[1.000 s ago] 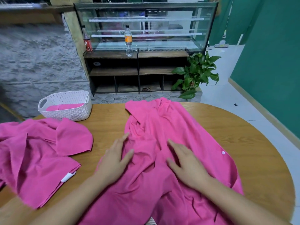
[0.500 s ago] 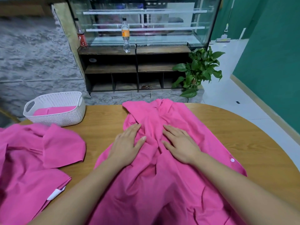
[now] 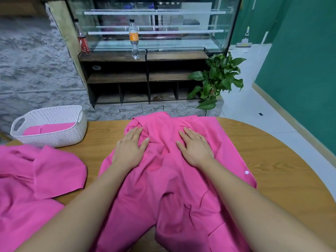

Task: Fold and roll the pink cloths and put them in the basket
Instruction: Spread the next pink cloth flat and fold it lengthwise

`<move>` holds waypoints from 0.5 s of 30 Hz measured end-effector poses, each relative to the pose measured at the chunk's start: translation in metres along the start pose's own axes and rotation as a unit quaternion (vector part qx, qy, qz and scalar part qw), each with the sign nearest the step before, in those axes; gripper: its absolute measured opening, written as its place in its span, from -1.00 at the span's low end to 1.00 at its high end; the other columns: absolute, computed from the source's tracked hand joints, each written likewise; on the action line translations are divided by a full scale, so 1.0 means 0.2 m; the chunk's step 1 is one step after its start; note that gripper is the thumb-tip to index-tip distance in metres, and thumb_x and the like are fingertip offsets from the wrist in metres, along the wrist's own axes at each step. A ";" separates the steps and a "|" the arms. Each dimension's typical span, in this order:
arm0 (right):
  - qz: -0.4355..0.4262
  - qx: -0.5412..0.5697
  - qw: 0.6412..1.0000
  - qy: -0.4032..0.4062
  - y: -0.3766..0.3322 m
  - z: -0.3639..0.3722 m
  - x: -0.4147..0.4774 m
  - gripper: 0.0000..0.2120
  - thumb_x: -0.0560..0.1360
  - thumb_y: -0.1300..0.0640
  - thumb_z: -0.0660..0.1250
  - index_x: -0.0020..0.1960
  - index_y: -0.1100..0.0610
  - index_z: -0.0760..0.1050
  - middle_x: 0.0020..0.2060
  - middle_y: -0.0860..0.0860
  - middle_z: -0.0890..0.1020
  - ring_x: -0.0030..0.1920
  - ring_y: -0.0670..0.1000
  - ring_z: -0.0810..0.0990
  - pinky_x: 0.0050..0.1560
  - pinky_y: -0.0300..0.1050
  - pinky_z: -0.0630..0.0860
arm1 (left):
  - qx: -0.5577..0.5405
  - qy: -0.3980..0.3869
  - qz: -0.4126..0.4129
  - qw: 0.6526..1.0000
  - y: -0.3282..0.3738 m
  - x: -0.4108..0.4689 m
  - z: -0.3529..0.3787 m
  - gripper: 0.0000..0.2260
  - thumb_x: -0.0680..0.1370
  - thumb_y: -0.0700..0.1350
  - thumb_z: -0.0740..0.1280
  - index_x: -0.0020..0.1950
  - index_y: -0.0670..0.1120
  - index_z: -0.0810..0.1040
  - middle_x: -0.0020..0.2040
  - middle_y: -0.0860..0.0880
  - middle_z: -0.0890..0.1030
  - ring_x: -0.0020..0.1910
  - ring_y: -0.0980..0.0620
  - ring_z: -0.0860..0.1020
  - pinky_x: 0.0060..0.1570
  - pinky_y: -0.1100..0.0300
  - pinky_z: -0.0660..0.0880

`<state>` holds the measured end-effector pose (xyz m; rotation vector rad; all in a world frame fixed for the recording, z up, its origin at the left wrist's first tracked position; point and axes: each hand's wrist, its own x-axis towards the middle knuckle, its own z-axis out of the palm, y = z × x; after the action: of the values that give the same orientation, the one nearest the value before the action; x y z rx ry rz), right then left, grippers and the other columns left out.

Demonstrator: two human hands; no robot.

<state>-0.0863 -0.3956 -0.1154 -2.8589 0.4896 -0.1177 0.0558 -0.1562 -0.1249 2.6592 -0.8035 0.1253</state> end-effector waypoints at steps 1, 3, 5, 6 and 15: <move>0.005 -0.002 1.000 0.004 0.00 0.01 -0.02 -0.39 0.72 -0.25 -0.04 0.71 -0.03 0.10 0.70 -0.05 0.11 0.69 -0.03 0.02 0.65 -0.02 -0.07 | -0.001 0.003 -0.001 1.000 0.00 -0.02 0.00 -0.34 0.66 0.39 -0.04 0.68 0.10 0.21 0.67 0.06 0.27 0.65 0.04 0.21 0.52 -0.12 0.29; 0.014 -0.008 1.000 0.015 0.00 0.03 -0.08 -0.38 0.72 -0.24 -0.05 0.71 -0.01 0.10 0.70 -0.02 0.11 0.69 -0.02 0.02 0.66 -0.02 -0.05 | -0.002 0.005 -0.002 1.000 -0.01 -0.08 -0.01 -0.35 0.67 0.39 -0.03 0.69 0.10 0.18 0.68 0.09 0.23 0.66 0.06 0.16 0.54 -0.13 0.27; 0.024 -0.010 0.999 0.027 0.01 0.05 -0.16 -0.38 0.73 -0.23 -0.05 0.71 0.01 0.10 0.70 0.00 0.10 0.69 0.00 0.04 0.66 -0.02 -0.03 | -0.004 0.004 -0.001 1.000 -0.01 -0.14 -0.02 -0.35 0.67 0.39 -0.03 0.70 0.10 0.15 0.69 0.11 0.18 0.67 0.08 0.13 0.54 -0.15 0.25; 0.029 -0.009 0.999 0.032 0.01 0.05 -0.21 -0.38 0.73 -0.23 -0.05 0.71 0.01 0.10 0.70 0.00 0.10 0.69 0.01 0.05 0.66 -0.02 -0.03 | -0.005 0.006 0.002 1.000 -0.01 -0.17 -0.02 -0.34 0.67 0.40 -0.03 0.70 0.11 0.14 0.69 0.11 0.17 0.67 0.09 0.12 0.55 -0.16 0.24; -0.008 0.128 0.986 0.110 0.03 0.02 -0.40 -0.56 0.69 -0.05 0.21 0.51 0.08 0.48 0.53 0.03 0.47 0.56 0.04 0.37 0.61 -0.03 0.24 | 0.041 -0.001 0.065 0.997 0.03 -0.24 -0.03 -0.29 0.62 0.45 -0.08 0.68 0.12 0.23 0.68 0.07 0.22 0.68 0.10 0.10 0.58 -0.06 0.20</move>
<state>-0.1640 -0.3738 -0.1234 -2.6091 0.4565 -0.4677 0.0123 -0.1336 -0.1269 2.6814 -0.9933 0.1941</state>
